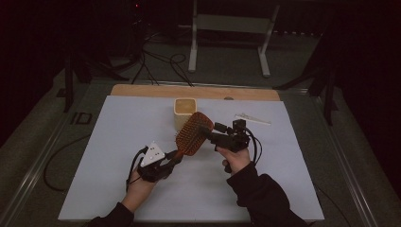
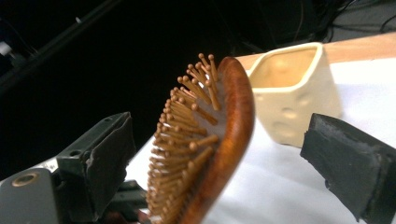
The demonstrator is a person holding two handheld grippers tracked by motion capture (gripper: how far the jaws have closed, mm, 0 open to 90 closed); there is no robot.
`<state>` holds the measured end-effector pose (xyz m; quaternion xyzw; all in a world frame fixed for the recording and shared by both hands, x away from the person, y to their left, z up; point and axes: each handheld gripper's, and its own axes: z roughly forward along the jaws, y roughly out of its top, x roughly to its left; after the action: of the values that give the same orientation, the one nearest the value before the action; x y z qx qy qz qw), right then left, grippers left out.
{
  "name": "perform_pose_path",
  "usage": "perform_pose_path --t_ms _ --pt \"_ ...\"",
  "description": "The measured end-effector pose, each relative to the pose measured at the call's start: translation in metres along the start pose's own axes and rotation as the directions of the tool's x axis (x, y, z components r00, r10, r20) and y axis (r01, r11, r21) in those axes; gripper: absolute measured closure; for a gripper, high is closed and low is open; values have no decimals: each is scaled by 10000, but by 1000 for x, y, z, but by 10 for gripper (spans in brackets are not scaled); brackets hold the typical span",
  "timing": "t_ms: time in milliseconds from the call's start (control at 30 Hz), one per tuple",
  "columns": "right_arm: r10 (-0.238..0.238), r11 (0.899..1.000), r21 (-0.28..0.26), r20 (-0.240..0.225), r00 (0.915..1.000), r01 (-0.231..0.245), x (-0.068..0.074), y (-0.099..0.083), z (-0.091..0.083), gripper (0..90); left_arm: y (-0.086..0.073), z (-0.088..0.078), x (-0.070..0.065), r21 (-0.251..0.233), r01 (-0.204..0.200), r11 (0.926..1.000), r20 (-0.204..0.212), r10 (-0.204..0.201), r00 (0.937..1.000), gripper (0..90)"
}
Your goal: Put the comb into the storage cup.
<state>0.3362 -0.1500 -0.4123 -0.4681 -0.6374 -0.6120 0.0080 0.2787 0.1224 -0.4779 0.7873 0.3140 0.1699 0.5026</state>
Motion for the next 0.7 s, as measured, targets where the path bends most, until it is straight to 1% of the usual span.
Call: perform_pose_path --t_ms 100,133,167,200,233,300,333,400,433,467,500,533,567,600,700 --pt "711 9974 86 -279 9971 -709 -1 -1 7 84 0 0 0 -51 0 10000 -8 0 10000 734" --pt "917 9958 97 -358 9951 -914 -2 -1 10 105 0 0 -1 -63 -22 10000 -41 22 10000 734" --pt "1095 9940 116 -410 9931 -1091 -1 -2 12 150 0 0 -1 -49 -36 10000 -40 36 10000 734" --pt "1253 9921 151 -500 9909 -1247 -1 -3 14 150 0 0 -1 -46 -64 10000 -3 64 10000 734" --pt "1279 9917 185 -516 9904 -1271 1 -3 16 165 0 0 -1 -54 -54 10000 16 54 10000 734" --pt "1250 9921 155 -547 9907 -1243 2 -5 18 226 0 1 -2 -34 -22 10000 44 22 10000 733" --pt "1335 9910 109 -498 9898 -1332 2 -5 19 247 0 2 -3 -15 -76 10000 77 76 9999 734" --pt "1517 9884 155 -542 9869 -1511 1 -6 22 318 0 2 -4 28 -168 9999 69 168 9998 734" --pt "1537 9880 223 -497 9869 -1527 1 -6 22 345 0 2 -4 22 -190 9998 72 190 9998 734" --pt "1605 9864 424 -452 9860 -1586 0 -6 24 384 0 3 -5 47 -189 9998 77 188 9998 734" --pt "1684 9848 535 -542 9842 -1655 -1 -7 25 416 0 3 -5 115 -199 9997 93 198 9998 734" --pt "1775 9827 638 -544 9826 -1740 -2 -8 25 429 -1 4 -5 142 -212 9997 92 211 9997 733" --pt "1776 9823 691 -438 9831 -1743 -2 -8 25 435 -2 5 -4 109 -153 9998 144 152 9998 733" --pt "1792 9818 718 -460 9827 -1756 -2 -8 26 443 -2 5 -4 109 -123 9999 187 121 9998 734" --pt "1930 9798 622 -428 9803 -1902 -3 -9 25 463 -1 5 -5 61 -137 9999 137 136 9998 734"
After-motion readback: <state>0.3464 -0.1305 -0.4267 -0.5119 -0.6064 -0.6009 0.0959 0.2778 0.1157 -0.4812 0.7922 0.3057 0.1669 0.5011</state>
